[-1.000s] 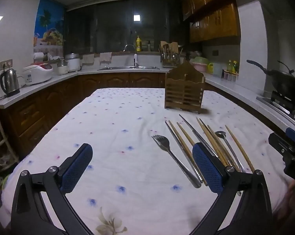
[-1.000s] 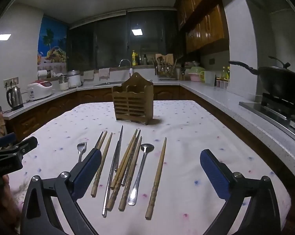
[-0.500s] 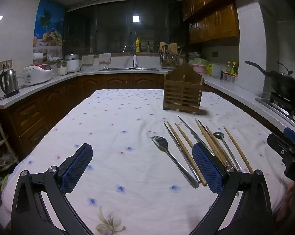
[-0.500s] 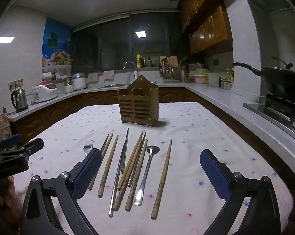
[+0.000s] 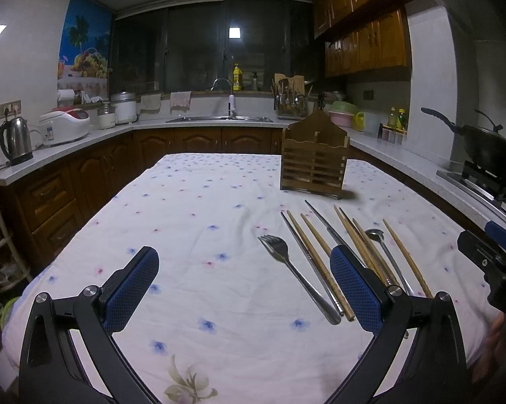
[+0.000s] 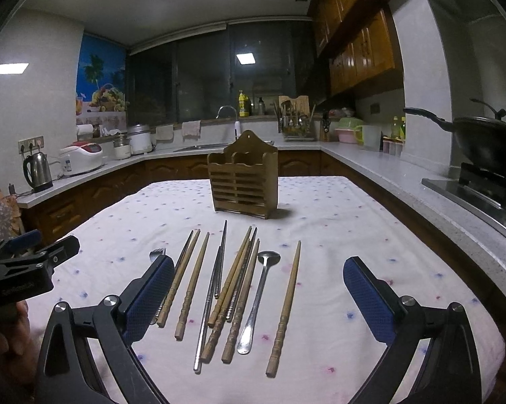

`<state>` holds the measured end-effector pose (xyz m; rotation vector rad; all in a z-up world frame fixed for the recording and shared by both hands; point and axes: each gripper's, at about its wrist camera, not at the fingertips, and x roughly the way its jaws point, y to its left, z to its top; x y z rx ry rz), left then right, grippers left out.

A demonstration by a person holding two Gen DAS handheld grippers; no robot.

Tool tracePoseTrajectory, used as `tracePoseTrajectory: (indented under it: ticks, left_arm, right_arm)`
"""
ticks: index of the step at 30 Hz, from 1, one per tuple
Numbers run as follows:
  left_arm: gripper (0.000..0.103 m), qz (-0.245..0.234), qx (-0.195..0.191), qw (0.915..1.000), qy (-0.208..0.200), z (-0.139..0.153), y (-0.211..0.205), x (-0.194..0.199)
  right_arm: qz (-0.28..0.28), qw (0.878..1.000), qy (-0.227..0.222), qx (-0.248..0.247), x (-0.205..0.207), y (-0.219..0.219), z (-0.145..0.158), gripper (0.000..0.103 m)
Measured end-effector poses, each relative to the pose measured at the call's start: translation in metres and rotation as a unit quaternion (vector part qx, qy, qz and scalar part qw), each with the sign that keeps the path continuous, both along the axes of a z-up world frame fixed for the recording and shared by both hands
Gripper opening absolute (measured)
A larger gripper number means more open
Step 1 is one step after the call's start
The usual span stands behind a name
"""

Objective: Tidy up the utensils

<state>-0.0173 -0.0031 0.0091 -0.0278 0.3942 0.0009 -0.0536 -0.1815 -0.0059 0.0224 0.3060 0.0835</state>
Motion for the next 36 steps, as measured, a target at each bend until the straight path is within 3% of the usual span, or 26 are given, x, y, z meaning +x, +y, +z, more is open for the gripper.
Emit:
tracePoseTrajectory:
  ticks: [25,36]
  left_arm:
    - [0.103,-0.004,-0.004,1.0,0.006,0.001,-0.003,0.002]
    - [0.103,-0.01,-0.035,0.9986,0.038,-0.005,0.009,0.018]
  right_arm:
    - [0.001,1.0,0.001,0.002,0.0,0.001,0.001,0.101]
    - [0.01,1.0,0.009,0.01,0.004,0.007,0.003,0.101]
